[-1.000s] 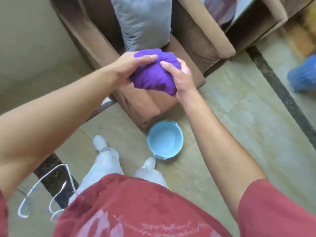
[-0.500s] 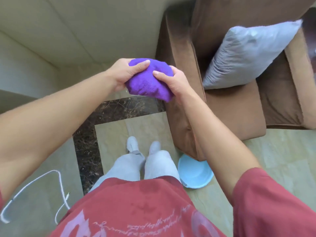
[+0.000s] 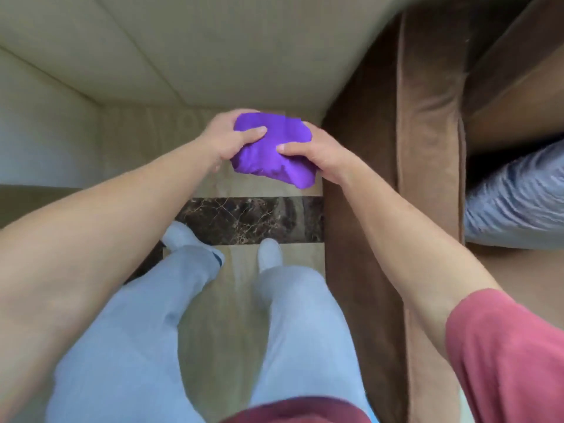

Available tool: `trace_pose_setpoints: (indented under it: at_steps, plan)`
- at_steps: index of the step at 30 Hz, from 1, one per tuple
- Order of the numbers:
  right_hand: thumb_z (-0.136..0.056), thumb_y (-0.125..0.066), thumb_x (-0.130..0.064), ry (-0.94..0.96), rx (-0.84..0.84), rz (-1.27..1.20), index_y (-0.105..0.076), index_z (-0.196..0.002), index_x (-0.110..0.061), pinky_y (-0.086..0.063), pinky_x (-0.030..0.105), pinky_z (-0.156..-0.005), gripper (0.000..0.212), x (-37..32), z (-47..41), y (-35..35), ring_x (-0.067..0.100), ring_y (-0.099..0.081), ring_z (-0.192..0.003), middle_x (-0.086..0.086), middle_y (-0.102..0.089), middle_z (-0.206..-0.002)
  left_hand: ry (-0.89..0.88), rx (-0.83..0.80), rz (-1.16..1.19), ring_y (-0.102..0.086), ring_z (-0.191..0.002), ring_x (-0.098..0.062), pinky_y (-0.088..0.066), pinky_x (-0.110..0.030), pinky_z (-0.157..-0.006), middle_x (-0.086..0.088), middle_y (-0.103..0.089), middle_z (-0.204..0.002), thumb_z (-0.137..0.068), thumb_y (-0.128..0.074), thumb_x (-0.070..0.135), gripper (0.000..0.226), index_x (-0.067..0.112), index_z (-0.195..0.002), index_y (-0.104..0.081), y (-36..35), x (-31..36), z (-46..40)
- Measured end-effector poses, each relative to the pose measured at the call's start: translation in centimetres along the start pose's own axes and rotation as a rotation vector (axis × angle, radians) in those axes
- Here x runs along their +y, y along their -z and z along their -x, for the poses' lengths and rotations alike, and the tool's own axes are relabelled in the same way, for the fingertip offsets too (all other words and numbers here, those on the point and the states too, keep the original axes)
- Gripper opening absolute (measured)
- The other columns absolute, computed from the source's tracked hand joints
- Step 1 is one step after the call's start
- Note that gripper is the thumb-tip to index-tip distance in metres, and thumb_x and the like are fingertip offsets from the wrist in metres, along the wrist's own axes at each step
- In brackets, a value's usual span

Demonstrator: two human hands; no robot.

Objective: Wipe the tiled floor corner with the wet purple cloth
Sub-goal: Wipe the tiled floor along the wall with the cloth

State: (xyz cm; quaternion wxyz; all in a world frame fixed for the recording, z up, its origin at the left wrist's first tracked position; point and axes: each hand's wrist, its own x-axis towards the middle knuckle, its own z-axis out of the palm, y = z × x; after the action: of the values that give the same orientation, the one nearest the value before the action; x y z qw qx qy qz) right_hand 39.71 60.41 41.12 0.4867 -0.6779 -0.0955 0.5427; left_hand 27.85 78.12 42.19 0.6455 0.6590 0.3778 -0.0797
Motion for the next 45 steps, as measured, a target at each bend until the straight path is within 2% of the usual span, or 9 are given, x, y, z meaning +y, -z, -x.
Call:
trace_pose_setpoints:
  at_steps: [2,7,14,19,22,26,31,40,45]
  plan:
    - [-0.080,-0.081,-0.011,-0.041,0.003,0.107,-0.071,-0.108,-0.019,-0.057,0.039,-0.095,0.031,3.0,-5.4,0.9,0.017,-0.073,-0.095,0.003,-0.077,-0.105,-0.017,-0.008,-0.102,-0.064,-0.099,-0.012,-0.052,-0.009,-0.081,-0.007,-0.071,-0.116,-0.092,-0.071,0.015,0.040,0.010,-0.131,-0.063,0.1,-4.1,-5.2]
    - [-0.077,-0.085,-0.028,-0.087,0.138,0.411,-0.068,-0.111,-0.022,-0.057,0.036,-0.091,0.038,11.5,-19.5,2.1,0.015,-0.073,-0.093,-0.003,-0.076,-0.102,0.023,0.007,-0.208,-0.069,-0.106,-0.029,-0.054,-0.044,-0.100,-0.020,-0.072,-0.119,-0.092,-0.070,0.014,0.033,0.004,-0.124,-0.067,-0.1,-15.4,-17.6]
    - [-0.077,-0.079,-0.044,0.023,0.368,0.648,-0.059,-0.102,-0.023,-0.046,0.029,-0.075,0.037,23.8,-35.2,2.4,0.021,-0.065,-0.090,-0.004,-0.067,-0.095,-0.015,0.150,-0.265,-0.067,-0.111,-0.034,-0.052,-0.041,-0.100,-0.017,-0.070,-0.123,-0.087,-0.075,0.021,0.046,0.014,-0.131,-0.062,-0.7,-27.5,-31.7]
    - [-0.074,-0.076,-0.049,0.075,0.450,0.732,-0.054,-0.094,-0.027,-0.054,0.035,-0.079,0.037,26.0,-41.4,3.5,0.025,-0.067,-0.088,-0.004,-0.067,-0.090,-0.031,0.197,-0.232,-0.070,-0.093,-0.034,-0.056,-0.043,-0.088,-0.013,-0.070,-0.095,-0.088,-0.070,0.013,0.035,0.019,-0.122,-0.062,0.1,-30.8,-36.7]
    - [-0.078,-0.078,-0.039,0.024,0.499,0.723,-0.055,-0.105,-0.019,-0.048,0.031,-0.079,0.041,26.5,-42.5,4.6,0.029,-0.066,-0.096,0.000,-0.066,-0.097,-0.049,0.203,-0.193,-0.071,-0.087,-0.031,-0.057,-0.036,-0.083,-0.014,-0.075,-0.097,-0.086,-0.054,0.000,0.031,0.021,-0.106,-0.066,2.0,-31.8,-36.8]
    - [-0.082,-0.069,-0.035,0.059,0.858,0.930,-0.041,-0.142,-0.015,-0.045,0.048,-0.105,0.069,27.5,-40.8,4.1,0.038,-0.047,-0.134,0.015,-0.048,-0.146,-0.031,0.289,-0.665,-0.055,-0.126,-0.036,-0.043,-0.043,-0.104,-0.014,-0.055,-0.140,-0.086,-0.071,0.030,0.044,0.021,-0.128,-0.061,6.6,-35.2,-34.7]
    - [-0.093,-0.048,-0.050,0.047,0.368,1.261,-0.025,-0.155,-0.034,-0.019,0.065,-0.118,0.068,29.4,-40.3,-1.2,0.037,-0.009,-0.155,0.010,-0.017,-0.168,0.096,0.192,-1.118,-0.007,-0.155,-0.037,-0.023,-0.068,-0.114,-0.012,-0.010,-0.168,-0.080,-0.070,0.060,0.087,0.034,-0.154,-0.032,10.1,-40.3,-31.4]
    - [-0.094,-0.050,-0.056,-0.191,0.619,1.068,-0.016,-0.158,-0.031,-0.029,0.055,-0.118,0.077,28.4,-41.3,11.0,0.040,-0.014,-0.154,0.019,-0.010,-0.168,0.259,0.282,-1.087,0.001,-0.155,-0.039,-0.022,-0.083,-0.105,-0.011,0.003,-0.168,-0.067,-0.073,0.073,0.118,0.032,-0.157,-0.008,14.1,-45.2,-28.9]
    - [-0.090,-0.054,-0.051,-0.165,0.788,0.859,-0.024,-0.155,-0.031,-0.011,0.058,-0.123,0.075,28.8,-43.8,6.8,0.035,-0.007,-0.155,0.015,-0.012,-0.168,0.307,0.306,-1.025,0.003,-0.155,-0.038,-0.025,-0.083,-0.104,-0.009,0.006,-0.168,-0.060,-0.067,0.084,0.124,0.035,-0.158,-0.008,15.7,-46.9,-28.3]
